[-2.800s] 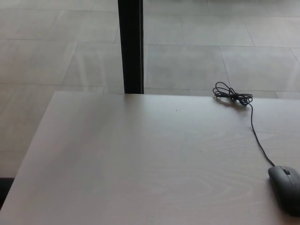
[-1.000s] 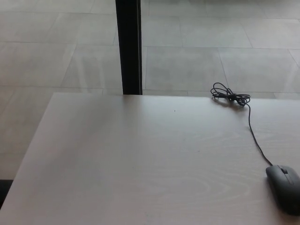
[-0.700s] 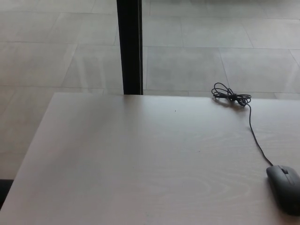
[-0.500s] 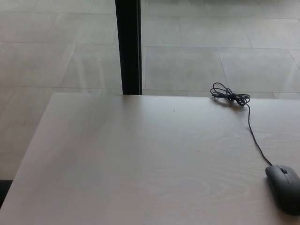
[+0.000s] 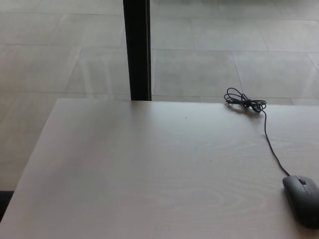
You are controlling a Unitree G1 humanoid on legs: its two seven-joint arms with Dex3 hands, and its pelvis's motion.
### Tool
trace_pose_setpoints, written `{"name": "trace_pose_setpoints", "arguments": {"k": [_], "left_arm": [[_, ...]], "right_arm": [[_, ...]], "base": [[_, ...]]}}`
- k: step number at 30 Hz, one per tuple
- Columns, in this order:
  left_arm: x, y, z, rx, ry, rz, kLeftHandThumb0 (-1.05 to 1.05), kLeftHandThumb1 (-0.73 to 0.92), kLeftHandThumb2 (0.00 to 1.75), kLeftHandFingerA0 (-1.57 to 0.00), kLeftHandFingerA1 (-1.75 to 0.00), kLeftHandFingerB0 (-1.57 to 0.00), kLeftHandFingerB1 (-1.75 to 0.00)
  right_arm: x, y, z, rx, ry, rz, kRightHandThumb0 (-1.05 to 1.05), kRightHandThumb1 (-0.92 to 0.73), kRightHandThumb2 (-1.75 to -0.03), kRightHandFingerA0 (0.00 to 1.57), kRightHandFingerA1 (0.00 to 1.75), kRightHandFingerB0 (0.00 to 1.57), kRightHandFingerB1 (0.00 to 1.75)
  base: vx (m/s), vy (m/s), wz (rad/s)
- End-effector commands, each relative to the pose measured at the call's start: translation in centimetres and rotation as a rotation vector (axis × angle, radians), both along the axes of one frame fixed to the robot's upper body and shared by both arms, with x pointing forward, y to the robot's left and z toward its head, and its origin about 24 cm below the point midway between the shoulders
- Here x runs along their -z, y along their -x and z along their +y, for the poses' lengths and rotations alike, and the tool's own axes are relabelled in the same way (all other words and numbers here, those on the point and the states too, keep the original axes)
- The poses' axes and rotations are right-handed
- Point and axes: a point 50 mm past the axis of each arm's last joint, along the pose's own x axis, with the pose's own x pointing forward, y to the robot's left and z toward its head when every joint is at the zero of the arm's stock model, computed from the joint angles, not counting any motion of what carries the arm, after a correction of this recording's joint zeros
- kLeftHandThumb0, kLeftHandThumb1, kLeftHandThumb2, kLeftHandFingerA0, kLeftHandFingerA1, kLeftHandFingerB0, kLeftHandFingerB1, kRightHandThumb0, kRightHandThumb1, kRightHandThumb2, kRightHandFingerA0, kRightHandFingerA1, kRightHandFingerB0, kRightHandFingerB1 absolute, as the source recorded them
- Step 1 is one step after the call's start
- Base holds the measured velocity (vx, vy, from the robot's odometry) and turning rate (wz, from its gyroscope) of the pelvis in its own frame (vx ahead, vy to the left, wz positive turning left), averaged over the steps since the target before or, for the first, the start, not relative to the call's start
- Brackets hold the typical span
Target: The robot uses its right fingers to click on the left button of the black mouse placed on the table.
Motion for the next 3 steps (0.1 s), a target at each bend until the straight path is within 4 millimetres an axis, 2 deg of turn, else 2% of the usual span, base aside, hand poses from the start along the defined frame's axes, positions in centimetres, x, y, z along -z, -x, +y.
{"name": "trace_pose_setpoints", "arguments": {"k": [1,3], "left_arm": [[-0.66,-0.06,0.54,0.007,-0.023,0.004,-0.33,0.45,0.55,-0.99,-1.42,-0.68,-0.58],[-0.68,0.03,0.56,0.012,-0.025,0.009,-0.34,0.45,0.55,-1.01,-1.4,-0.67,-0.57]], "right_arm": [[-0.45,0.26,-0.7,0.011,0.015,-0.009,-0.15,-0.45,-0.6,0.45,0.65,0.56,0.55],[-0.44,0.33,-0.63,0.009,0.01,-0.019,-0.12,-0.45,-0.61,0.42,0.66,0.56,0.55]], "base": [[0.0,0.0,0.0],[0.0,0.0,0.0]]}}
